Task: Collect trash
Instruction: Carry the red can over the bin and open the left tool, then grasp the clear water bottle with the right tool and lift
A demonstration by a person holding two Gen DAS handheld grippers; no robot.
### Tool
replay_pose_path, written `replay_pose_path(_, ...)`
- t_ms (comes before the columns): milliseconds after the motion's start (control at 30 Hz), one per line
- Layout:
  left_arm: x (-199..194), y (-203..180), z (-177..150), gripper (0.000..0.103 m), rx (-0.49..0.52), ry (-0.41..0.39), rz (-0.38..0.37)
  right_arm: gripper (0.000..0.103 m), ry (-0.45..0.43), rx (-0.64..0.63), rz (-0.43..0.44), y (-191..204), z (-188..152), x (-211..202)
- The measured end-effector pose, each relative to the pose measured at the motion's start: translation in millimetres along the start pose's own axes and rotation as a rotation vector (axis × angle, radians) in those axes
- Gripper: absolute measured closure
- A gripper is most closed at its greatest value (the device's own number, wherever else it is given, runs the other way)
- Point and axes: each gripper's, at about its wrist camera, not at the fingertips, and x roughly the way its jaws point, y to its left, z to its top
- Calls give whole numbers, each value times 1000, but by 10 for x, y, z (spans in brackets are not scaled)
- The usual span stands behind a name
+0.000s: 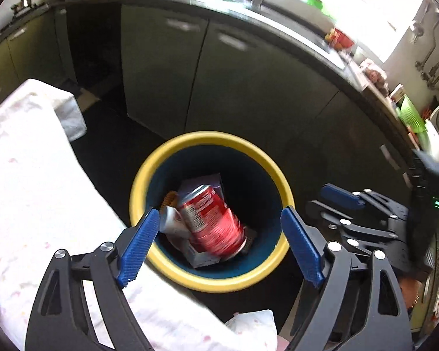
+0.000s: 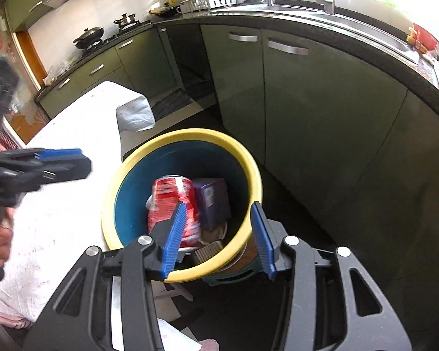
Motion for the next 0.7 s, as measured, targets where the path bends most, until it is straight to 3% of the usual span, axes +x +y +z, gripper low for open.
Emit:
replay_pose_path(300, -1180, 365, -643, 10, -81, -142, 4, 58, 28, -63, 44, 351, -26, 96)
replay_pose_path(467, -1737, 716, -1185, 10, -123, -215, 116, 58, 54, -133, 80, 726, -16, 191)
replay_pose_path(700, -2361, 1332, -1921, 9, -252, -268, 260, 56, 88, -295, 179, 1720, 24, 305)
